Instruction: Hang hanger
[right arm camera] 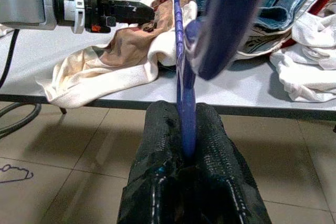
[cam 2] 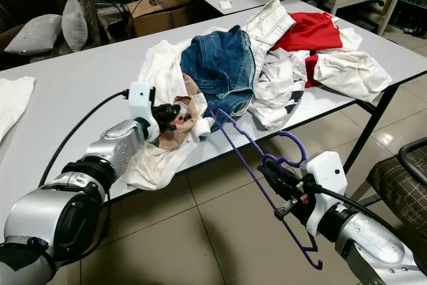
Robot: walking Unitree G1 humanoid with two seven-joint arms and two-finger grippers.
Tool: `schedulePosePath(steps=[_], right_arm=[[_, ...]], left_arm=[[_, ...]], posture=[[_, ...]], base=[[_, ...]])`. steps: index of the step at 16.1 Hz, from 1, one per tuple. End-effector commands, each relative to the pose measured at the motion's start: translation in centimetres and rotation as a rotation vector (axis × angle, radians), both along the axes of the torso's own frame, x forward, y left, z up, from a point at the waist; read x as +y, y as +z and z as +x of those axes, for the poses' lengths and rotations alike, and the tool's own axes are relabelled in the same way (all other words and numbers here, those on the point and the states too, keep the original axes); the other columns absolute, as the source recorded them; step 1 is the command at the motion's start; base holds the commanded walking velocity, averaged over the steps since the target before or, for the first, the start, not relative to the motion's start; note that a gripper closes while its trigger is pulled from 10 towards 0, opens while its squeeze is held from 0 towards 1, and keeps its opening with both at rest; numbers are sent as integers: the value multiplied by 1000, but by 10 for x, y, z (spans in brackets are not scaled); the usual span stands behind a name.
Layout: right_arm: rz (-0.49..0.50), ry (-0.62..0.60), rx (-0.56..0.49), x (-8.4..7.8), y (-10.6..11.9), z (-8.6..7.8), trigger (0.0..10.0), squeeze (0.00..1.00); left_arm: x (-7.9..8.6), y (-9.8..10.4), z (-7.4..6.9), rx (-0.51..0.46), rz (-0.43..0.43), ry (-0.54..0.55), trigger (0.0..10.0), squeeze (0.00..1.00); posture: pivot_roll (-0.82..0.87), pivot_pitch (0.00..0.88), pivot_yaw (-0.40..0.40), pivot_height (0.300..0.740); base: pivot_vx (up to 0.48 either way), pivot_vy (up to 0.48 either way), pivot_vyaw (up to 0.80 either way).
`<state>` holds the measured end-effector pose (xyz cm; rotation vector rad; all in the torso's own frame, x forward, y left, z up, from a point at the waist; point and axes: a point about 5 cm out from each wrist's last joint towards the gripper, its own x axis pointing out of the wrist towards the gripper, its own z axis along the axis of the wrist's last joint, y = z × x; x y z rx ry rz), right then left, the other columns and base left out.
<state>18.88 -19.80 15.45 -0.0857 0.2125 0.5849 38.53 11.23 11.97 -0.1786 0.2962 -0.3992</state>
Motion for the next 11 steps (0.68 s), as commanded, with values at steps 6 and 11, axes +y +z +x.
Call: schedulePosePath(steps=[6,11], right_arm=[[53,12,-2,8,3,-1,10000,0],[24,117,-44,20,7,3,10000,0]], left_arm=[[7,11,5,-66,5,41,0,0],[22,59,20,-264,-6,39,0,0]], posture=[[-206,0,164,740],[-191,0,161,740]], base=[[0,0,0],[0,0,0]])
